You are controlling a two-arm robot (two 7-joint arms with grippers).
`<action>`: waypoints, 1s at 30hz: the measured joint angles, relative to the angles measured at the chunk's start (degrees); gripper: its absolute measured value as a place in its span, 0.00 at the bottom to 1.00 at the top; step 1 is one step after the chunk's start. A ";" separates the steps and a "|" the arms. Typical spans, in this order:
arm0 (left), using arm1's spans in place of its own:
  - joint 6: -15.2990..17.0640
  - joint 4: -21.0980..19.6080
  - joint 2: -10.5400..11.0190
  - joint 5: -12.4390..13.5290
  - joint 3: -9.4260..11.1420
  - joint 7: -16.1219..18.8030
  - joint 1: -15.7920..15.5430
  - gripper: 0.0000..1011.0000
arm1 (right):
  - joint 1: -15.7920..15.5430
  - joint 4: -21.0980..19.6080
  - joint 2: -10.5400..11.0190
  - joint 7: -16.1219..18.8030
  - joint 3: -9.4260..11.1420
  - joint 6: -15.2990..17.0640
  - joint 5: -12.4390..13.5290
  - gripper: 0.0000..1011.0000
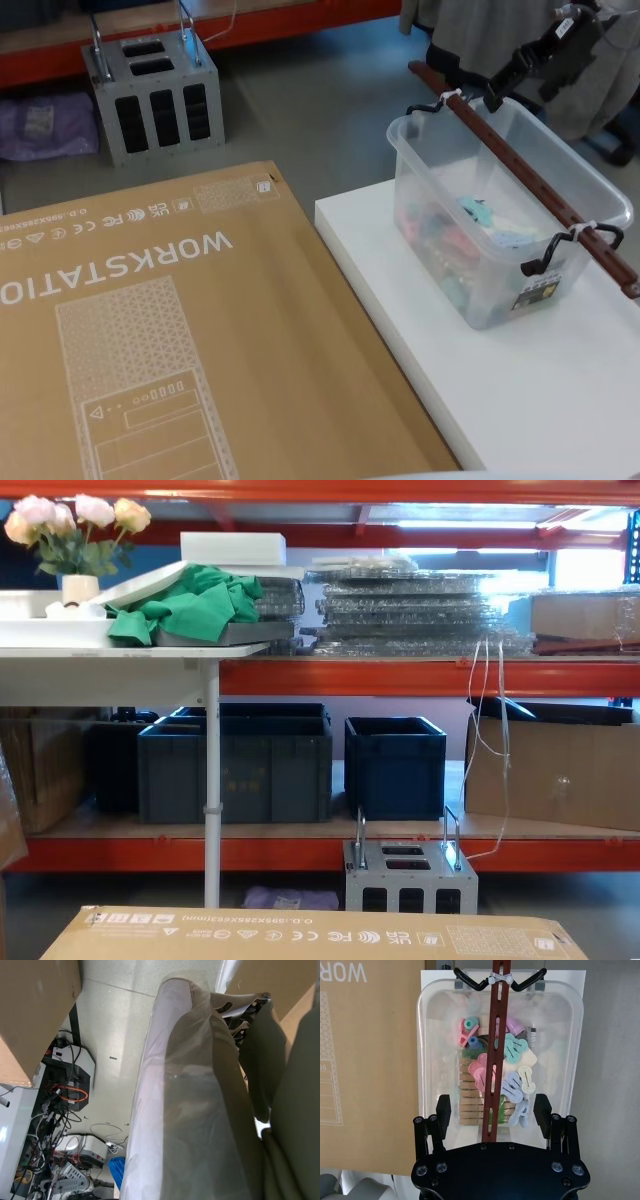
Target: Use one hand to grasp the basket and place it at the designated location.
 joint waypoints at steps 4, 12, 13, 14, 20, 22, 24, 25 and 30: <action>0.00 0.00 0.00 0.00 0.00 0.00 0.00 0.00 | -0.16 -0.22 0.07 0.02 0.10 -0.01 0.03 0.99; 0.00 0.00 0.00 0.00 0.00 0.00 0.00 0.00 | -0.22 -0.26 0.11 0.05 0.13 -0.03 0.05 0.99; 0.00 0.00 0.00 0.00 0.00 0.00 0.00 0.00 | -0.22 -0.24 0.11 0.05 0.13 -0.03 0.05 0.99; 0.00 0.00 0.00 0.00 0.00 0.00 0.00 0.00 | -0.22 -0.23 0.10 0.05 0.13 -0.04 0.05 0.99; 0.00 0.00 0.00 0.00 0.00 0.00 0.00 0.00 | -0.19 -0.20 0.08 0.05 0.13 -0.07 0.05 0.99; 0.00 0.00 0.00 0.00 0.00 0.00 0.00 0.00 | -0.18 -0.19 0.07 0.05 0.13 -0.09 0.05 0.99; 0.00 0.00 0.00 0.00 0.00 0.00 0.00 0.00 | -0.17 -0.17 0.06 0.05 0.13 -0.09 0.05 0.99; 0.00 0.00 0.00 0.00 0.00 0.00 0.00 0.00 | -0.16 -0.17 0.06 0.05 0.12 -0.09 0.05 0.99; 0.00 0.00 0.00 0.00 0.00 0.00 0.00 0.00 | -0.15 -0.14 0.03 0.05 0.11 -0.10 0.05 0.99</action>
